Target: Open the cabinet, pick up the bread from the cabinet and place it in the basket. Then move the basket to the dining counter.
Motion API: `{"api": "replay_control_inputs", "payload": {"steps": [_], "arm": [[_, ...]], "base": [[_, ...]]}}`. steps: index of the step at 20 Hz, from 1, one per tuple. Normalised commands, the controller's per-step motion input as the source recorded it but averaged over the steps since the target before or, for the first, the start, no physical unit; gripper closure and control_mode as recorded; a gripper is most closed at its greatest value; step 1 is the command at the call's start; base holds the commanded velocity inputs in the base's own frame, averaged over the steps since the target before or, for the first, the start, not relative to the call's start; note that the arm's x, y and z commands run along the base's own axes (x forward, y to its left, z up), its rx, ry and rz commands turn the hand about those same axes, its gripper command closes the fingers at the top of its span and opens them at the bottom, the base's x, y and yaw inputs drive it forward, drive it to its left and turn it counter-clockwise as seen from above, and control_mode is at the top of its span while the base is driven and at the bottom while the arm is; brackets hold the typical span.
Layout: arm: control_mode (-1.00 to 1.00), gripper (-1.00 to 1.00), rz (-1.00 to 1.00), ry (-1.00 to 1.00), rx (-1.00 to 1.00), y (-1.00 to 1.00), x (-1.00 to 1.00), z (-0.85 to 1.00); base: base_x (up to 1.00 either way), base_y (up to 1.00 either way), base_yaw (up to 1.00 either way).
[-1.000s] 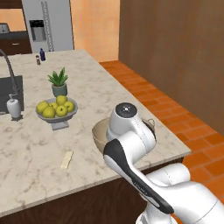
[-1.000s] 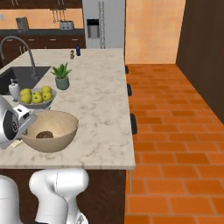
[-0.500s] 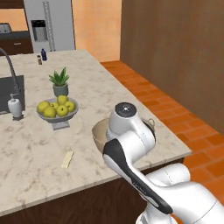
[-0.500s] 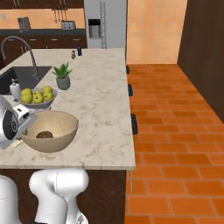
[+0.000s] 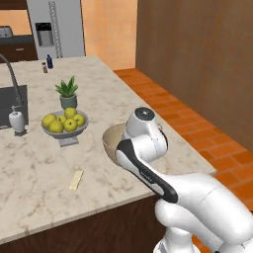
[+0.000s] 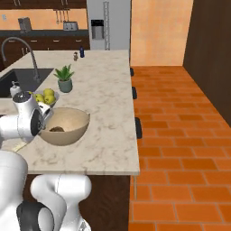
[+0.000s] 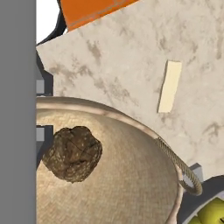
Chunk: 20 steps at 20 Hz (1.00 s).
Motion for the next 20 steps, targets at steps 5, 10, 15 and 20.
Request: {"api": "replay_control_inputs", "payload": {"steps": [5,10,15,20], "arm": [[-1.00,1.00,0.17,0.02,-0.01,-0.10,1.00,-0.30],[-1.00,1.00,0.06,0.00,-0.05,-0.01,0.99,-0.19],[-1.00,1.00,0.00,0.01,-0.01,-0.02,0.88,-0.39],[-1.00,1.00,0.00,0.00,0.00,0.00,0.51,-0.48]], "base": [[0.00,0.00,0.00],[0.00,0.00,0.00],[0.00,0.00,0.00],[0.00,0.00,0.00]]}}
